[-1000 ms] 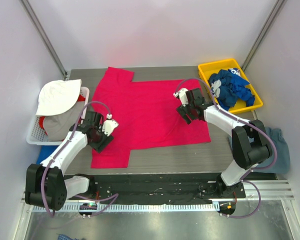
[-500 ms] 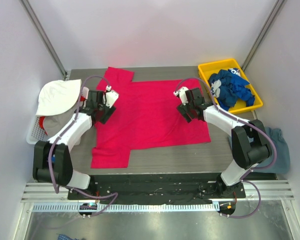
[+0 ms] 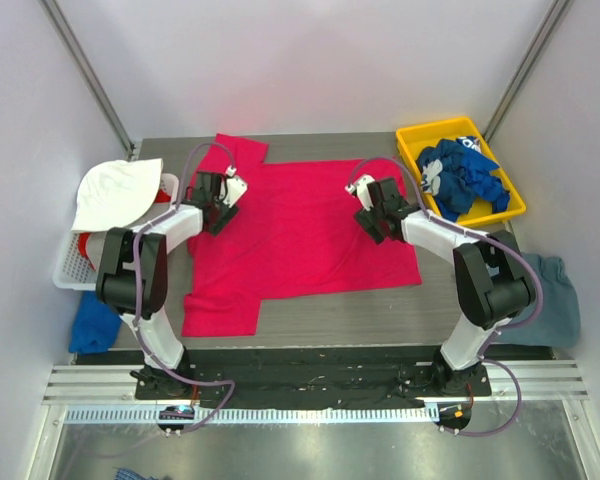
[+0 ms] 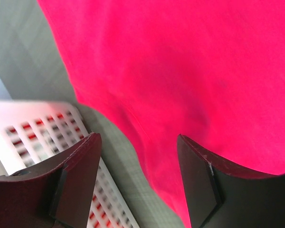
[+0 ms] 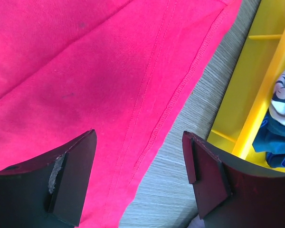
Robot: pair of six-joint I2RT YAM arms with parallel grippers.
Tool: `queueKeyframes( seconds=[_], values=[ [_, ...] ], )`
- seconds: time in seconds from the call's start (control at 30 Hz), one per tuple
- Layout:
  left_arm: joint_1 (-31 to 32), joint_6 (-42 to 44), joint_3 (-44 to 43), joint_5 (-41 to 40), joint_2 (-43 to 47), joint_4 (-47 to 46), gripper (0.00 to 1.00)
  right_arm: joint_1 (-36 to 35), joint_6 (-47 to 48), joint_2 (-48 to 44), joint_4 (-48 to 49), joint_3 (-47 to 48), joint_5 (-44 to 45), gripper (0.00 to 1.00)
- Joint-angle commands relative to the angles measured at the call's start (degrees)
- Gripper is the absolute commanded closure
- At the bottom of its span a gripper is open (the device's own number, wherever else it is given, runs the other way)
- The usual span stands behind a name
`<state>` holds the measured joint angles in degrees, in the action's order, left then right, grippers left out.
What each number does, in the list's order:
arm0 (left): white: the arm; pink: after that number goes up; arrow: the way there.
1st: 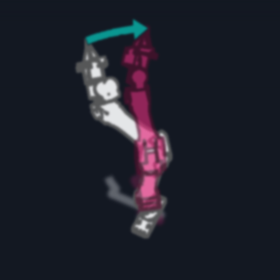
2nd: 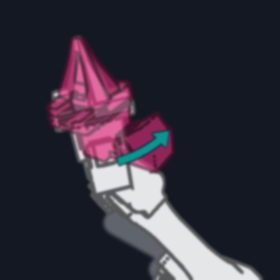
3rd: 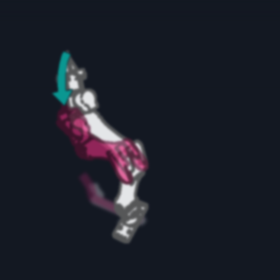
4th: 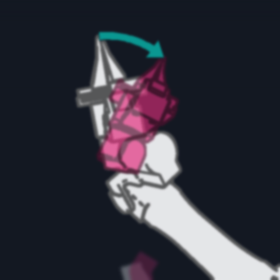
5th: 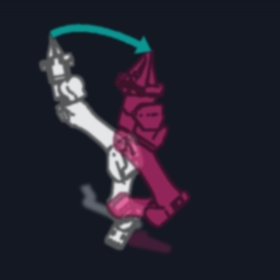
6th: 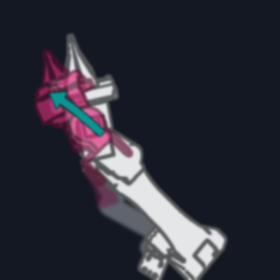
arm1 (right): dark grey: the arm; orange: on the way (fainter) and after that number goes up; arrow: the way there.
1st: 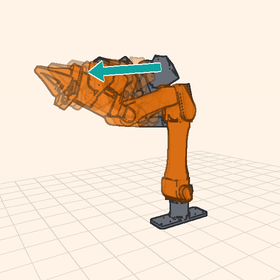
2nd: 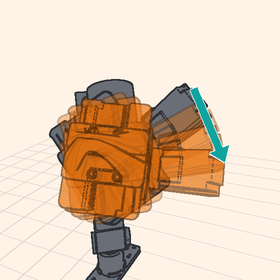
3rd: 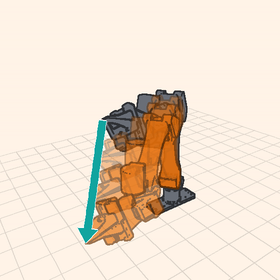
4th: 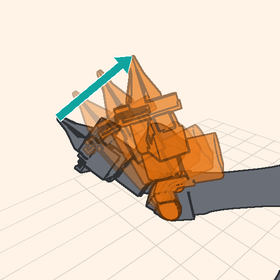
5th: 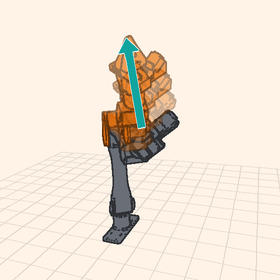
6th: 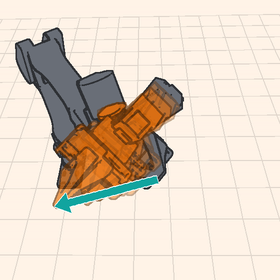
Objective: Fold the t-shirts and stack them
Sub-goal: Flatten the tshirt out
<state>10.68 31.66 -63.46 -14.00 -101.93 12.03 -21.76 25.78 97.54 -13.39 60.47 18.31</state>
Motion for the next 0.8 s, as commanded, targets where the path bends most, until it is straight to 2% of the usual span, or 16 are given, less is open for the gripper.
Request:
queueKeyframes(
  seconds=[0.0,0.37,0.77],
  values=[
    [-0.39,2.88,-4.47,-2.26,-3.36,-3.07,0.31,-0.39,2.08,1.69,3.72,0.35,2.52,0.2],
    [-0.48,7.88,-3.95,-4.19,-7.58,-2.1,0.33,1.1,5.41,6.35,6.88,0.7,5.33,0.21],
    [-0.39,9.03,-15.27,-5.16,-14.52,1.41,0.33,4.53,8.06,9.08,8.29,2.73,6.74,0.21]
  ],
)
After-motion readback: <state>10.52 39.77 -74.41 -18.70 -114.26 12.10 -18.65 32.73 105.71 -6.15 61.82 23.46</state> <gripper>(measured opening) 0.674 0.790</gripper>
